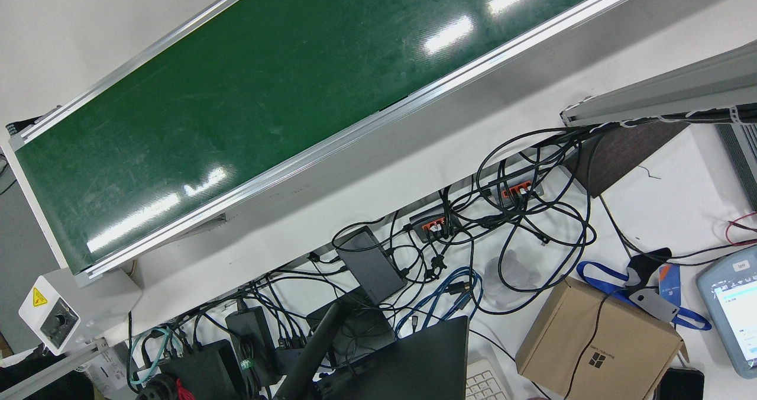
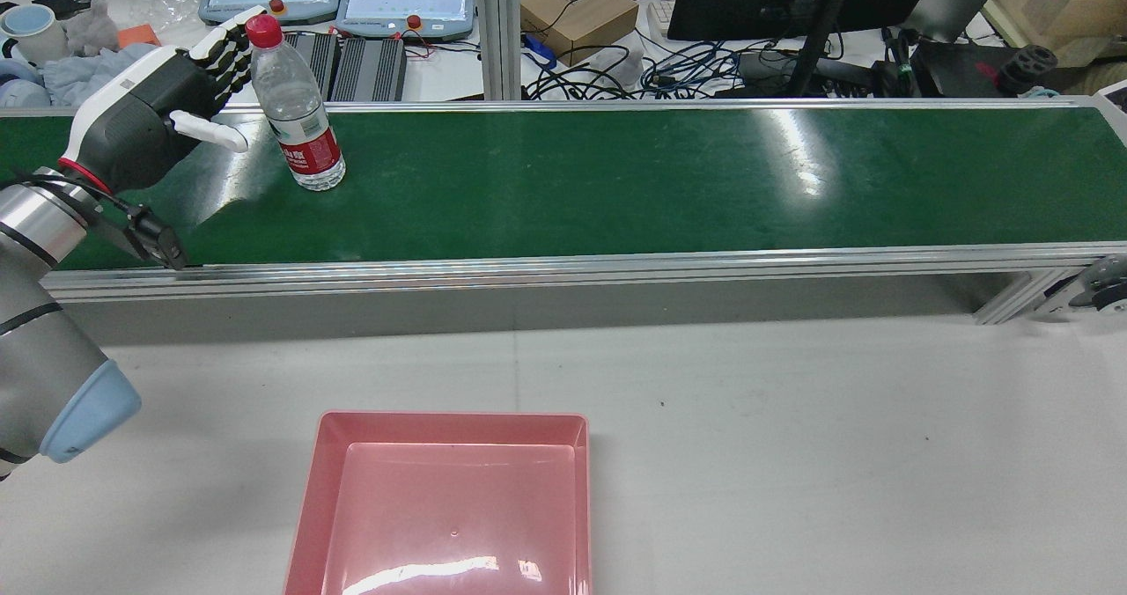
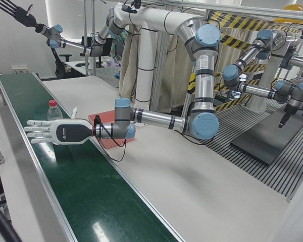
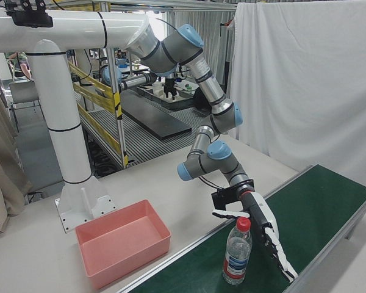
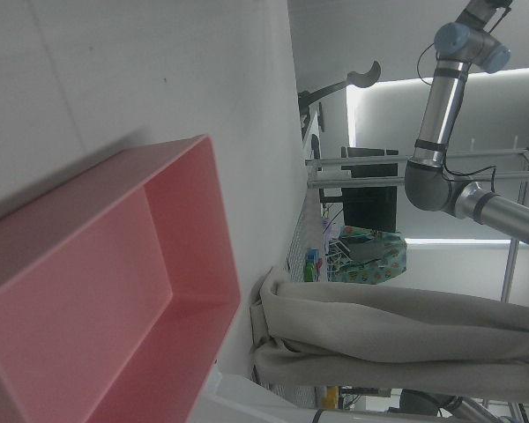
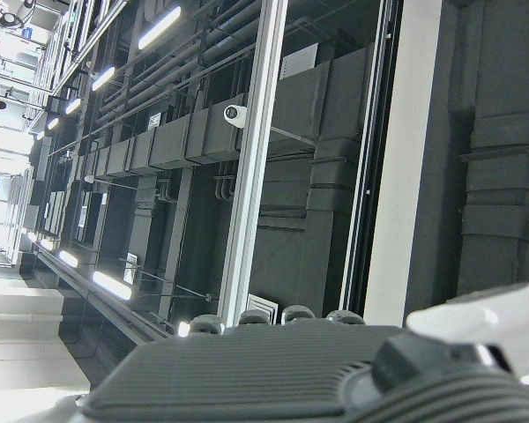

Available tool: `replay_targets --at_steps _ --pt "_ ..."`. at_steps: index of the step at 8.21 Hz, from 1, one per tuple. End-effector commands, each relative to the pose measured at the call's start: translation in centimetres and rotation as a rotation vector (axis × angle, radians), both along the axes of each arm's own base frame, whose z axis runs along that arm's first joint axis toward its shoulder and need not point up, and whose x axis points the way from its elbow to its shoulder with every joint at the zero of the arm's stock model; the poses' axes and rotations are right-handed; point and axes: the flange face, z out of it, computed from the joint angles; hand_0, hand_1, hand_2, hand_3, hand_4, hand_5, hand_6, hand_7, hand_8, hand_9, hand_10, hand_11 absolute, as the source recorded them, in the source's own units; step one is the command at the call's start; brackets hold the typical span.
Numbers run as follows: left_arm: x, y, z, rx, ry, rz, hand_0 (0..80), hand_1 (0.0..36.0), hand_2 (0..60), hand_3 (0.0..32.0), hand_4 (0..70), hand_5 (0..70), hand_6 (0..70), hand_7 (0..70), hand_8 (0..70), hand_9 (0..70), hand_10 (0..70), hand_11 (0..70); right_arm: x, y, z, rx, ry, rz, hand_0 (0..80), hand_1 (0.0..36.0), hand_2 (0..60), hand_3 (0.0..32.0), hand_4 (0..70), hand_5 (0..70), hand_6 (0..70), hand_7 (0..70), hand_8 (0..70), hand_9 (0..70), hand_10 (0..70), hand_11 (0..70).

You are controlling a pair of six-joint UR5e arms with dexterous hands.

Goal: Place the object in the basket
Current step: 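Close the left hand fingers around the bottle's upper body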

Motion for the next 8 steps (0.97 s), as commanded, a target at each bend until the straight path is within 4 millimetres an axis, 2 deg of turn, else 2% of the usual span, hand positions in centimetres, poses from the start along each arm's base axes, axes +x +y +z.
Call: replay_targets --at_steps 1,2,3,4,5,6,7,8 --pt "0.8 -1.0 -0.2 -0.006 -0.005 0.002 48.6 0.0 0.0 0.0 4.3 12.8 0.6 0.0 4.8 4.1 0.0 0.4 0.0 0.0 0.0 0.000 0.000 0.001 0.0 0.0 0.0 0.0 0.0 0.0 0.0 0.0 0.0 0.0 0.0 0.0" --pt "1.1 -1.4 -1.2 0.003 0.003 0.002 49.6 0.0 0.0 0.0 4.5 15.2 1.5 0.0 6.8 7.0 1.8 3.4 0.0 0.0 0.0 0.000 0.000 0.001 0.0 0.0 0.0 0.0 0.0 0.0 0.0 0.0 0.0 0.0 0.0 0.0" --pt "1.2 -1.8 -2.2 -0.016 -0.009 -0.005 52.3 2.8 0.0 0.0 4.6 23.6 3.3 0.7 10.1 11.5 6.4 10.4 0.0 0.0 0.0 0.000 0.000 -0.001 0.0 0.0 0.0 0.0 0.0 0.0 0.0 0.0 0.0 0.0 0.0 0.0" --pt "0.9 -2.1 -2.9 -0.027 -0.008 -0.018 60.3 18.8 3.0 0.0 8.8 45.8 9.9 15.9 20.7 26.6 26.1 39.6 0.0 0.0 0.0 -0.001 -0.001 0.001 0.0 0.0 0.0 0.0 0.0 0.0 0.0 0.0 0.0 0.0 0.0 0.0" --pt "0.8 -2.2 -3.6 -0.055 -0.036 -0.022 67.0 30.6 50.0 0.0 37.3 70.0 40.3 65.7 59.6 70.0 68.7 70.0 0.0 0.0 0.0 -0.001 -0.001 0.001 0.0 0.0 0.0 0.0 0.0 0.0 0.0 0.0 0.0 0.0 0.0 0.0" --pt "0.7 -2.2 -3.5 -0.057 -0.046 -0.027 64.3 24.5 60.0 0.0 70.0 70.0 70.0 70.0 70.0 70.0 70.0 70.0 0.0 0.0 0.0 0.000 0.000 0.001 0.0 0.0 0.0 0.0 0.0 0.0 0.0 0.0 0.0 0.0 0.0 0.0" --pt "0.7 -2.2 -3.5 -0.055 -0.043 -0.029 78.6 30.5 60.0 0.0 70.0 70.0 70.0 70.0 70.0 70.0 70.0 70.0 0.0 0.0 0.0 0.000 0.000 0.001 0.0 0.0 0.0 0.0 0.0 0.0 0.0 0.0 0.0 0.0 0.0 0.0" --pt "0.7 -2.1 -3.9 -0.049 -0.039 -0.026 77.7 29.7 60.0 0.0 70.0 70.0 70.0 70.0 70.0 70.0 70.0 70.0 0.0 0.0 0.0 0.000 0.000 -0.001 0.0 0.0 0.0 0.0 0.0 0.0 0.0 0.0 0.0 0.0 0.0 0.0"
